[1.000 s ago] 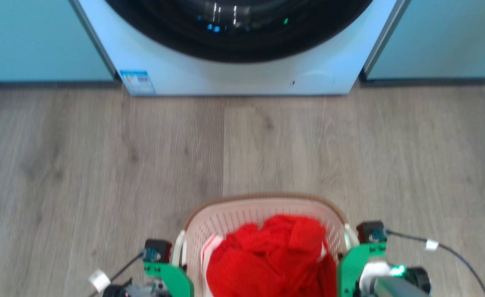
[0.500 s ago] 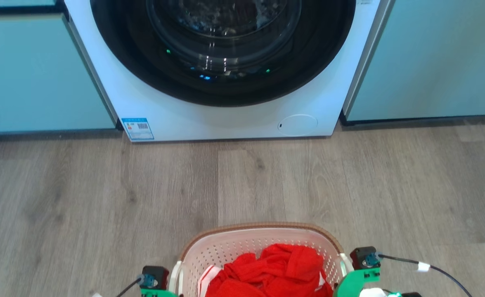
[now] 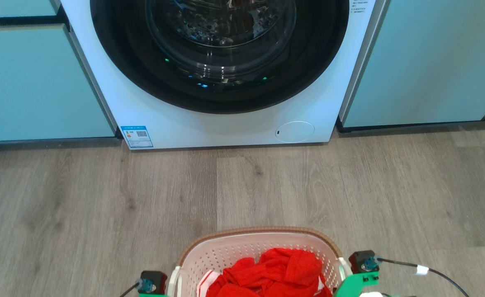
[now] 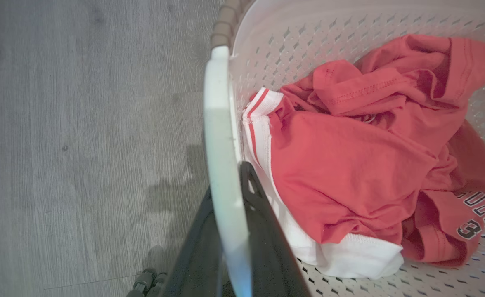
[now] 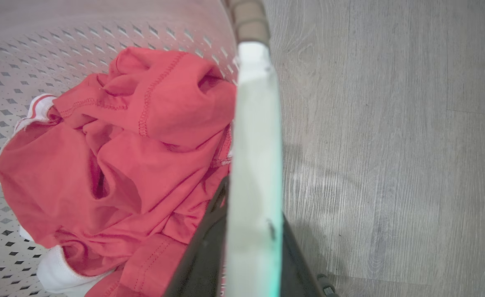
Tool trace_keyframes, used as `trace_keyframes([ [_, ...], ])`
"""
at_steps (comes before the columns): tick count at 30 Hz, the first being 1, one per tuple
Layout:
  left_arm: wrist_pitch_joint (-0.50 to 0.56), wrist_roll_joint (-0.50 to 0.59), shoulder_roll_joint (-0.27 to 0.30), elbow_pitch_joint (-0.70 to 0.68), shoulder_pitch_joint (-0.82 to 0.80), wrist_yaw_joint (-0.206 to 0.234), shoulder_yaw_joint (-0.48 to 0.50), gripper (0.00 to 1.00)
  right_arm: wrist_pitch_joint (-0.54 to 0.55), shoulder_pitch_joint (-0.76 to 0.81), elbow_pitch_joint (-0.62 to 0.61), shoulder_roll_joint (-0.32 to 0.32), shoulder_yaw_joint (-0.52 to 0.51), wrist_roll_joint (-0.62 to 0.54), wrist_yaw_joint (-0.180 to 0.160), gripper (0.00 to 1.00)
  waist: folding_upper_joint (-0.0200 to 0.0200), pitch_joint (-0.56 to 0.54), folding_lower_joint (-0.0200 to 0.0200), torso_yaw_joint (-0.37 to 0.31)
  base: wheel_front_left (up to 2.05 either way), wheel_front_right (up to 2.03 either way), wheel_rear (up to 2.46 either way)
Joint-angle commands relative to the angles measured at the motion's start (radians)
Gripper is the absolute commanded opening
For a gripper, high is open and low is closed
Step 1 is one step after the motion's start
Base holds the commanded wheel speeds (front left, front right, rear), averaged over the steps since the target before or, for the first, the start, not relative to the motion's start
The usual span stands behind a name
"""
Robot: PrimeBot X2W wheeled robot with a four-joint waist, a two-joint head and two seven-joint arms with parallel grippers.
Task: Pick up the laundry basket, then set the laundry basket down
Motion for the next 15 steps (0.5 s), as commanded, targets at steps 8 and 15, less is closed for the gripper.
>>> trace_keyframes([
  [8,-0.025,-0.014,0.025,0.008,-0.068,0.002,0.004,0.0,-0.023,-0.004,0.004,-0.001,0.058,0.024,0.003,0.0,0.0,-0.003,0.0001,-0.005,0.0,0.0,0.0],
  [15,-0.025,-0.02,0.025,0.009,-0.067,0.005,-0.005,0.0,-0.028,-0.008,0.006,-0.001,0.078,0.042,0.003,0.0,0.0,-0.005,0.0001,-0.007,0.0,0.0,0.0],
])
